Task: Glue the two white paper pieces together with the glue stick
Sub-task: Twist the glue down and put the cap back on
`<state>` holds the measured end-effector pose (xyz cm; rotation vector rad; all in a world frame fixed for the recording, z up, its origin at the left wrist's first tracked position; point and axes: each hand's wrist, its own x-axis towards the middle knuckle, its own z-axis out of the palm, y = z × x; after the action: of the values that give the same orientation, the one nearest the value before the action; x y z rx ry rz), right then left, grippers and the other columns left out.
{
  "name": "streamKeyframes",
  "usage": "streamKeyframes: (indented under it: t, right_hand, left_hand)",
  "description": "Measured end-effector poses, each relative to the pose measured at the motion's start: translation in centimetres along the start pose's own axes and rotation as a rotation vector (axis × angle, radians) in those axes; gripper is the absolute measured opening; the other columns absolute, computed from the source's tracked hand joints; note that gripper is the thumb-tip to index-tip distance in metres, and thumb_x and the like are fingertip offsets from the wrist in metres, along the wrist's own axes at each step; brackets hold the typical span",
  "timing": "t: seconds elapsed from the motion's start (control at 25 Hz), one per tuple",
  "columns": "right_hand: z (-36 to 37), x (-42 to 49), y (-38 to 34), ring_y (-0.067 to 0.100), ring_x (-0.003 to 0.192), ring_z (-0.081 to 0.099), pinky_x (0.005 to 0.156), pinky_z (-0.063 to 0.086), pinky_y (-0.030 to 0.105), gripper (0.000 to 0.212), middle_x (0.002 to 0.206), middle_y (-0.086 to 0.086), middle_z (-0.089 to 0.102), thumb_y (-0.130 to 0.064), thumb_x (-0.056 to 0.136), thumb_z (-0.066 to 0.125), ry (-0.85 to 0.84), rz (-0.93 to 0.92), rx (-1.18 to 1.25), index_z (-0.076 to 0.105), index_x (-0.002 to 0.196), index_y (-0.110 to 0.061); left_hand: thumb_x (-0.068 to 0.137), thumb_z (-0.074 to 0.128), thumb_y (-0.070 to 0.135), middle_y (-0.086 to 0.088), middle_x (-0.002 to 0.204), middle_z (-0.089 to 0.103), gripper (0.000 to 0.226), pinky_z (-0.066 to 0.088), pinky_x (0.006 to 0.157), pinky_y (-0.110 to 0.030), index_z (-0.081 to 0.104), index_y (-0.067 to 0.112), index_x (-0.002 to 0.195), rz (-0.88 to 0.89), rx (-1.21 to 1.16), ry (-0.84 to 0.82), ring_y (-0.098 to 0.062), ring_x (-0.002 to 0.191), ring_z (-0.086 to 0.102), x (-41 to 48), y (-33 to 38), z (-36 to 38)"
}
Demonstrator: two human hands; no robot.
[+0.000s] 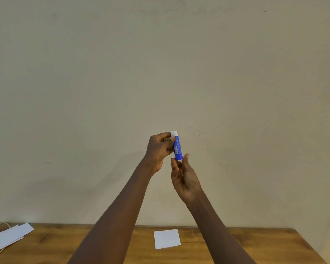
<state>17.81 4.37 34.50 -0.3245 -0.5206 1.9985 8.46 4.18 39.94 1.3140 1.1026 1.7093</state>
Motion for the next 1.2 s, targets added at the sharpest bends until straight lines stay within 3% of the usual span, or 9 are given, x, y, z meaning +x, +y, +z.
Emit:
streamKeyframes:
  t: [0.24,0.36,0.48,0.6,0.68,0.8,0.88,1.0,1.2]
  right_hand:
    - [-0.2,0.2,0.2,0.013,0.061,0.069,0.058,0.058,0.019,0.008,0.083,0.014,0.065,0.0,0.084,0.051,-0.01,-0.136,0.024,0.058,0.087,-0.002]
    - [-0.2,0.6,0.6,0.017,0.068,0.065,0.06,0.058,0.02,0.02,0.087,0.014,0.058,0.011,0.079,0.053,0.087,-0.258,-0.115,0.055,0.074,-0.008]
    - [-0.1,0.3,0.4,0.02,0.072,0.064,0.062,0.057,0.023,0.005,0.085,0.015,0.062,-0.006,0.083,0.056,0.058,-0.22,-0.127,0.057,0.078,-0.008]
    - [0.0,0.1,-0.1,0.011,0.05,0.066,0.049,0.056,0.018,0.039,0.062,0.011,0.069,-0.039,0.086,0.05,0.035,-0.022,-0.079,0.06,0.084,-0.001]
    - [0.2,0.2,0.1,0.008,0.043,0.063,0.043,0.053,0.015,0.031,0.052,0.007,0.067,-0.031,0.087,0.048,0.021,0.007,0.003,0.058,0.09,-0.002]
    - [0.1,0.3,0.6,0.011,0.053,0.068,0.05,0.057,0.019,0.016,0.066,0.011,0.069,-0.013,0.087,0.05,-0.006,-0.041,0.137,0.06,0.089,0.0]
    - [0.1,0.3,0.7,0.016,0.063,0.069,0.058,0.059,0.022,0.008,0.081,0.014,0.066,0.0,0.083,0.052,0.012,-0.103,0.103,0.059,0.087,0.0]
    - [0.1,0.6,1.1,0.019,0.075,0.064,0.064,0.057,0.022,0.017,0.085,0.014,0.061,0.013,0.078,0.053,0.113,-0.232,-0.085,0.057,0.081,-0.004]
    - [0.1,0.1,0.4,0.02,0.074,0.066,0.066,0.057,0.024,0.005,0.084,0.015,0.064,-0.003,0.082,0.057,0.07,-0.226,-0.182,0.057,0.08,-0.008]
  left_hand:
    - [0.089,0.048,0.005,-0.007,0.083,0.061,0.029,0.056,0.066,-0.022,0.053,-0.007,0.116,0.009,0.023,0.002,-0.023,0.076,0.06,0.0,-0.1,0.1]
    - [0.089,0.049,0.006,-0.014,0.093,0.061,0.03,0.055,0.068,-0.022,0.053,-0.005,0.116,0.013,0.068,0.022,-0.029,0.084,0.06,-0.2,-0.7,0.2]
    - [0.089,0.049,0.007,-0.014,0.097,0.06,0.031,0.055,0.071,-0.025,0.052,-0.005,0.117,-0.004,0.048,0.031,-0.03,0.089,0.059,-0.1,-0.7,0.0]
    - [0.089,0.049,0.006,-0.011,0.091,0.061,0.031,0.055,0.075,-0.029,0.051,-0.006,0.117,-0.01,0.038,0.012,-0.028,0.084,0.06,0.0,-0.2,-0.1]
    - [0.089,0.049,0.007,-0.014,0.099,0.06,0.032,0.053,0.082,-0.035,0.051,-0.006,0.118,-0.004,0.054,0.021,-0.03,0.09,0.059,0.0,-0.1,-0.1]
    - [0.089,0.049,0.006,-0.013,0.095,0.061,0.031,0.055,0.076,-0.031,0.052,-0.006,0.117,-0.003,0.056,0.032,-0.029,0.086,0.06,-0.1,-0.2,0.0]
    - [0.089,0.049,0.005,-0.01,0.085,0.061,0.029,0.056,0.069,-0.026,0.054,-0.006,0.115,-0.011,0.059,0.046,-0.026,0.079,0.06,-0.3,-0.3,0.0]
    - [0.088,0.05,0.007,-0.014,0.093,0.061,0.028,0.054,0.077,-0.036,0.055,-0.006,0.113,-0.004,0.107,0.074,-0.031,0.087,0.058,-0.4,-0.7,0.2]
    - [0.088,0.05,0.006,-0.016,0.099,0.059,0.029,0.052,0.08,-0.037,0.053,-0.006,0.115,-0.017,0.088,0.077,-0.032,0.089,0.057,-0.4,-0.3,0.2]
